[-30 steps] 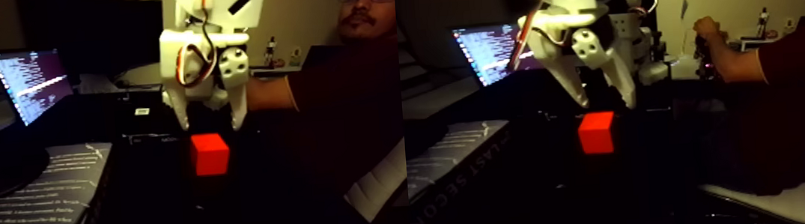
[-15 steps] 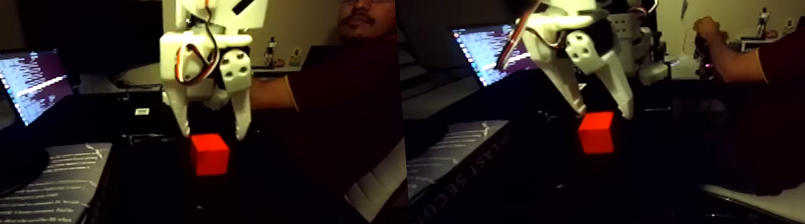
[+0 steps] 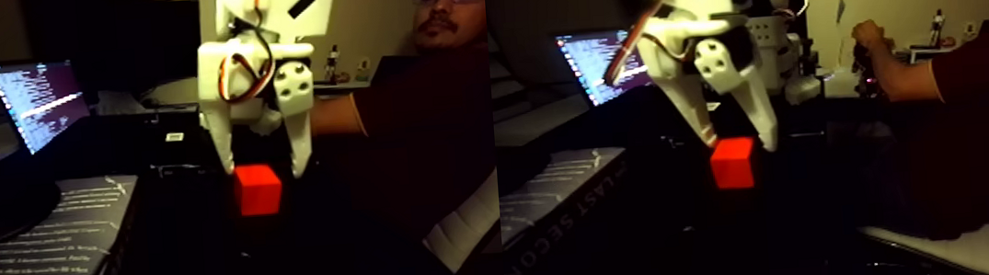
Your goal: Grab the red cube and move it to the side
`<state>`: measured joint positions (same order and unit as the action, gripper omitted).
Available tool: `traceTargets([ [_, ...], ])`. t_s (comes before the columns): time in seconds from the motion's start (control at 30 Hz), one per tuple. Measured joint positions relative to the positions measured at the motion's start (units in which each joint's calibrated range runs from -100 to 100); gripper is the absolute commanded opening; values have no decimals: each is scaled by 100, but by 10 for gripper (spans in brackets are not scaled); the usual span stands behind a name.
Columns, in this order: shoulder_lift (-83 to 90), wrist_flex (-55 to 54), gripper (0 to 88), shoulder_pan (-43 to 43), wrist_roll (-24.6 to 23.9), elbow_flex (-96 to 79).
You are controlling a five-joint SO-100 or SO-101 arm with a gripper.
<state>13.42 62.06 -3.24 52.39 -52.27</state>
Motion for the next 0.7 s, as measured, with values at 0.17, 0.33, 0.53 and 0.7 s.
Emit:
traceTargets([
  [0.17, 0, -228, 268, 15, -37, -100],
  [0.33, 0, -237, 268, 15, -37, -118],
  [0.53, -269, -359, 268, 15, -37, -118],
  [0.7, -303, -449, 268, 15, -100, -118],
])
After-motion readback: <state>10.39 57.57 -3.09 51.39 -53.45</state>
